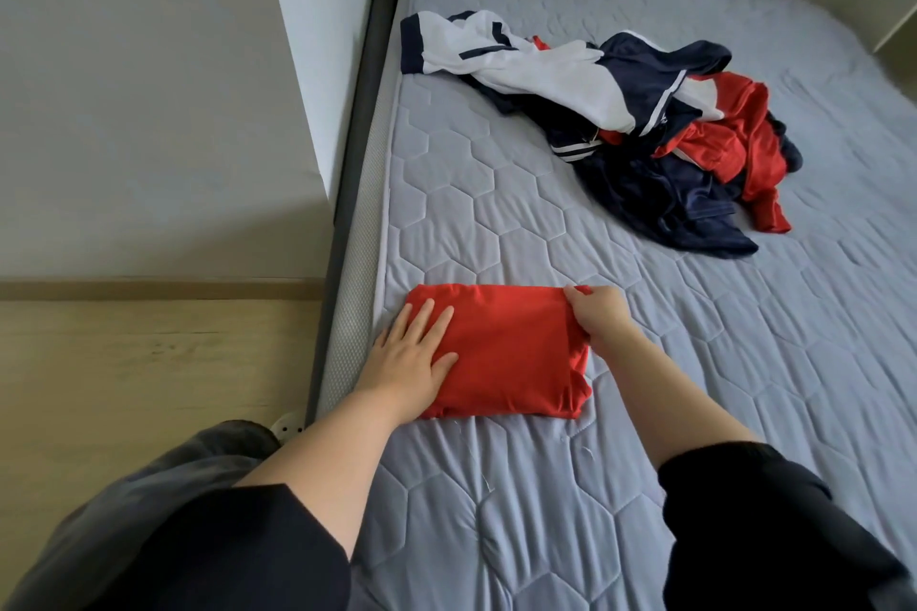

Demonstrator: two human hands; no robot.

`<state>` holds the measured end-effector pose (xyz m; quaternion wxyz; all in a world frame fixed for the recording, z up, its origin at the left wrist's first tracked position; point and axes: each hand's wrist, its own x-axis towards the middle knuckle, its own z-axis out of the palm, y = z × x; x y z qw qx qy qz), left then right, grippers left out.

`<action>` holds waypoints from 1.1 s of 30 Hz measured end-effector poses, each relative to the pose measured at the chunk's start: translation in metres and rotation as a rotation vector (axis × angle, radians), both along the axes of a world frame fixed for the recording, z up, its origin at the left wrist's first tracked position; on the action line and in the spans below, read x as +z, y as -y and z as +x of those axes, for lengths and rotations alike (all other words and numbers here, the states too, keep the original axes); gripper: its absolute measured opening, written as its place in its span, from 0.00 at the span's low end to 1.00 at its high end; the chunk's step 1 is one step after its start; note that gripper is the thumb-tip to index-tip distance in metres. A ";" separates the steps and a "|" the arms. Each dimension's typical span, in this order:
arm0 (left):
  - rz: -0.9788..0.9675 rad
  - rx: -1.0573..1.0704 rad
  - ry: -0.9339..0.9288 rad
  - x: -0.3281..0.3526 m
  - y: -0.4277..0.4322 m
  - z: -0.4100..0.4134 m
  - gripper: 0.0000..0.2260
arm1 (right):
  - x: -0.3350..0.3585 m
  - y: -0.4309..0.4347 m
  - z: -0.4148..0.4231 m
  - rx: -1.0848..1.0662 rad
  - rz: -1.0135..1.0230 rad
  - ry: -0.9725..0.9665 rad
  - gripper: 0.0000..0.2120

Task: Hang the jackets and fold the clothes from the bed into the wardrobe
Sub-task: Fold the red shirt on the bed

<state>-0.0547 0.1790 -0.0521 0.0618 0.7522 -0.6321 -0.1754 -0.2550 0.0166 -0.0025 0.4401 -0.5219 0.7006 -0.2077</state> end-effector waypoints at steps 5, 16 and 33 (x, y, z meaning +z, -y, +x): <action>0.040 -0.014 0.048 -0.006 -0.006 0.001 0.28 | -0.021 -0.010 -0.005 0.100 -0.183 -0.263 0.12; -0.110 -0.121 0.138 0.017 0.006 -0.018 0.27 | -0.003 -0.029 -0.032 -0.020 0.257 0.069 0.30; 0.048 -0.148 0.151 0.005 0.003 -0.030 0.28 | -0.038 -0.049 -0.036 -0.142 0.024 -0.057 0.24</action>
